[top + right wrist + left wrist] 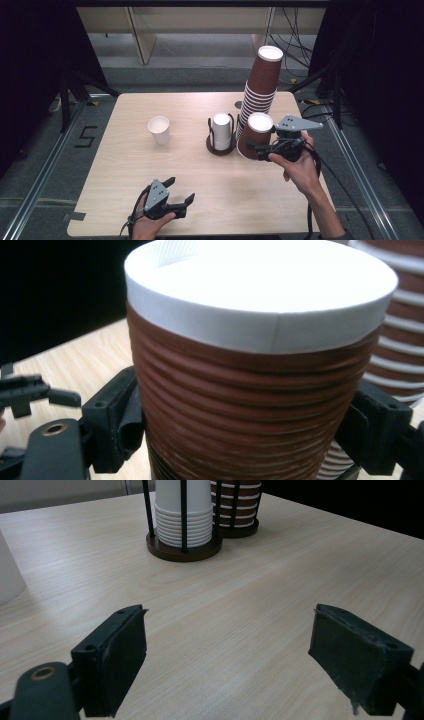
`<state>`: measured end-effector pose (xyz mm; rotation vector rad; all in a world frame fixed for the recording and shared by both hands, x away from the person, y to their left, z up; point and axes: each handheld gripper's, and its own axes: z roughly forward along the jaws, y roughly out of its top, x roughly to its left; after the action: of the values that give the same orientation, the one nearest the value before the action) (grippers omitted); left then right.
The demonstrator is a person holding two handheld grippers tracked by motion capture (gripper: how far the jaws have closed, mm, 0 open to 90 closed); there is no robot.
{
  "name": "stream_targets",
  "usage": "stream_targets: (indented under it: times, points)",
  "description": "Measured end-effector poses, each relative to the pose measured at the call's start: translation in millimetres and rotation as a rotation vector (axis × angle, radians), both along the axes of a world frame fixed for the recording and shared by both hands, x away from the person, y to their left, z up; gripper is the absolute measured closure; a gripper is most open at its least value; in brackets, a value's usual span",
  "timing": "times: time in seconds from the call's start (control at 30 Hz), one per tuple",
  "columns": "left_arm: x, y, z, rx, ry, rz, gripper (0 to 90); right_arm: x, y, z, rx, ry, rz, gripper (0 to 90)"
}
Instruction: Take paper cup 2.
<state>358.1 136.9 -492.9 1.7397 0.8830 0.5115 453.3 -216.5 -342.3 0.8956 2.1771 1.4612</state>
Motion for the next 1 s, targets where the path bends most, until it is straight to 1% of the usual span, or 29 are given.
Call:
stream_targets:
  times: [0.03,0.07,0.13,0.17,0.23,0.27,0.3,0.37,0.4,0.43,0.47,0.5,0.53,0.57,0.6,0.63,0.67,0.77,0.83,0.93,0.97,1.0]
  points:
    - [0.1,0.1,-0.2,-0.010,-0.005,-0.004,14.7,0.1,1.8,-2.2,0.013,-0.002,-0.001,17.8]
    - [-0.7,1.1,0.9,-0.006,-0.004,0.002,14.6,-0.3,2.6,-3.8,0.011,0.000,0.005,17.8]
    - [0.4,1.7,1.1,-0.026,-0.016,-0.008,14.6,-0.3,5.3,-7.9,0.006,0.016,0.026,17.8]
    - [-0.1,2.3,2.0,-0.015,-0.011,-0.003,14.7,0.1,7.5,-11.0,0.007,0.017,0.031,17.8]
    - [0.2,2.1,1.5,-0.023,-0.018,-0.001,14.6,0.7,10.3,-14.8,0.003,0.006,0.031,17.8]
    - [-0.5,2.4,2.2,-0.019,-0.017,-0.004,14.6,1.2,12.8,-18.3,0.014,0.026,0.054,17.8]
    - [-0.1,1.8,1.8,-0.037,-0.024,-0.014,14.7,0.8,14.0,-19.9,-0.004,0.024,0.049,17.8]
    - [-1.7,2.3,3.7,-0.028,-0.029,-0.012,14.6,-0.5,18.9,-24.8,0.000,0.052,0.059,17.8]
    - [-1.4,1.9,3.5,-0.042,-0.036,-0.017,14.6,-0.9,20.7,-26.5,-0.003,0.054,0.061,17.8]
    - [-2.2,2.9,4.6,-0.039,-0.036,-0.020,14.6,-0.6,22.3,-28.1,-0.006,0.046,0.061,17.8]
    - [-2.5,3.1,5.1,-0.039,-0.040,-0.020,14.6,-0.7,24.2,-29.6,-0.012,0.050,0.076,17.8]
    - [-2.4,3.1,5.0,-0.040,-0.045,-0.022,14.6,-1.3,26.6,-31.0,-0.011,0.045,0.076,17.8]
    - [-2.0,2.9,4.5,-0.049,-0.050,-0.028,14.6,-0.6,28.0,-32.3,-0.006,0.037,0.088,17.8]
    - [-2.9,3.5,5.5,-0.041,-0.043,-0.025,14.6,-2.0,29.4,-32.6,-0.010,0.058,0.090,17.8]
    - [-2.8,3.5,5.6,-0.044,-0.043,-0.026,14.6,-2.4,32.2,-34.5,0.001,0.055,0.087,17.8]
    - [-2.8,3.6,5.8,-0.048,-0.043,-0.026,14.6,-2.4,32.2,-34.4,-0.011,0.057,0.095,17.8]
    - [-2.9,3.7,5.8,-0.051,-0.044,-0.025,14.6,-1.9,34.7,-36.5,-0.008,0.049,0.099,17.8]
    - [-2.9,4.2,5.9,-0.055,-0.041,-0.025,14.6,-1.9,39.4,-41.0,-0.004,0.063,0.118,17.8]
    - [-2.7,4.2,5.9,-0.058,-0.040,-0.024,14.6,-1.9,43.0,-44.3,-0.010,0.055,0.116,17.8]
    - [-2.6,4.3,5.9,-0.061,-0.039,-0.025,14.6,-1.9,48.4,-48.6,-0.011,0.069,0.147,17.8]
    - [-2.7,4.3,5.9,-0.060,-0.039,-0.026,14.6,-4.8,50.1,-49.1,-0.014,0.095,0.124,17.7]
    - [-2.7,4.3,5.9,-0.061,-0.039,-0.026,14.6,-3.0,51.6,-50.6,-0.021,0.071,0.148,17.7]
